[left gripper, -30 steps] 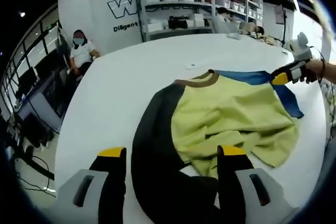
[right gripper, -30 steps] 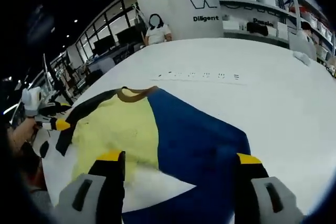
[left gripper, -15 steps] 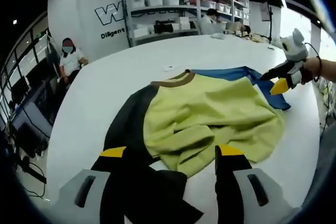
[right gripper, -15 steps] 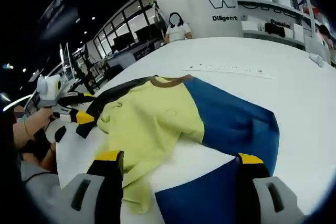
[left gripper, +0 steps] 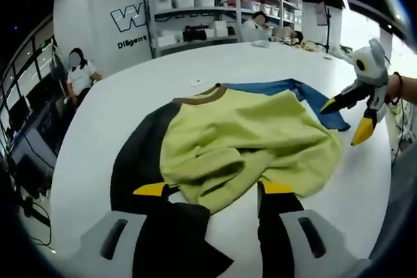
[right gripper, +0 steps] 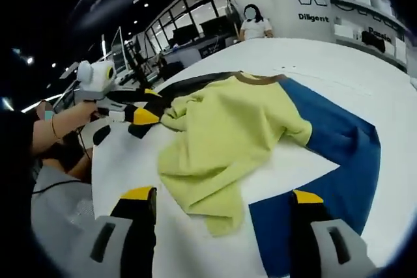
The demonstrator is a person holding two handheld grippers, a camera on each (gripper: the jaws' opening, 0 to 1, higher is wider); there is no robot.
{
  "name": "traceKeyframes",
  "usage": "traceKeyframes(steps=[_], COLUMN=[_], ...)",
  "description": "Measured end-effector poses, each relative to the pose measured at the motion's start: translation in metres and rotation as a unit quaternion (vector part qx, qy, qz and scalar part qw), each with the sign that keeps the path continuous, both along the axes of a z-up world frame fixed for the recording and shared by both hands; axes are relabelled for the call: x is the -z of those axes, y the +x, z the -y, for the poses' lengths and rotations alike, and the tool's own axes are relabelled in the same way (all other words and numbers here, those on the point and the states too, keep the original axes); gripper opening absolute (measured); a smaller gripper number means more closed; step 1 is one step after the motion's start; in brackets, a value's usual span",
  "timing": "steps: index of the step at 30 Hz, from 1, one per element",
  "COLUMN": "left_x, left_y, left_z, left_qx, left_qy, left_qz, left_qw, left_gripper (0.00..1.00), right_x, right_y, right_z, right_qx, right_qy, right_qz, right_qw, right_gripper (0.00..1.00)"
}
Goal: Fold the garment on the visible template until the final outline fits inside the template.
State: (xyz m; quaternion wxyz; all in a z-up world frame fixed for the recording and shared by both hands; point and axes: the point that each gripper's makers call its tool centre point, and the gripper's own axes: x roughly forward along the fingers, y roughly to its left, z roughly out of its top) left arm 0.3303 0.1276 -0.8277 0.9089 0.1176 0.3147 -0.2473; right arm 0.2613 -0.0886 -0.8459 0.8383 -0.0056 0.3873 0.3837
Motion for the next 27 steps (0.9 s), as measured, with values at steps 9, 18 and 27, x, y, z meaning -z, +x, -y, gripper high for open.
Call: traceKeyframes(steps=[9,18,27], left_x=[0.016,0.027,0.031], left_y=[0.001,0.001,-0.003], left_z=[-0.001,-0.001,-0.001], left_qx=[-0.007,-0.005,-0.001], left_qy=[0.011,0.019,0.037], left_qz=[-0.02,-0.034,-0.036], left_qw=[0.9997,0.9992,0.9987], left_gripper=[0.38,0.27,0.07], right_x=[0.013,0.017,0.018], right_y=[-0.011,-0.009,-0.005], right_z=[0.002,0.006,0.01], right_qx=[-0.023,-0.037,-0.025], right_qy=[-0.045,-0.09,-0.105], right_qz=[0.032,0.067,0.08], right_qw=[0.9982,0.9929,0.9909], right_gripper=[0.61,0.3,0.09])
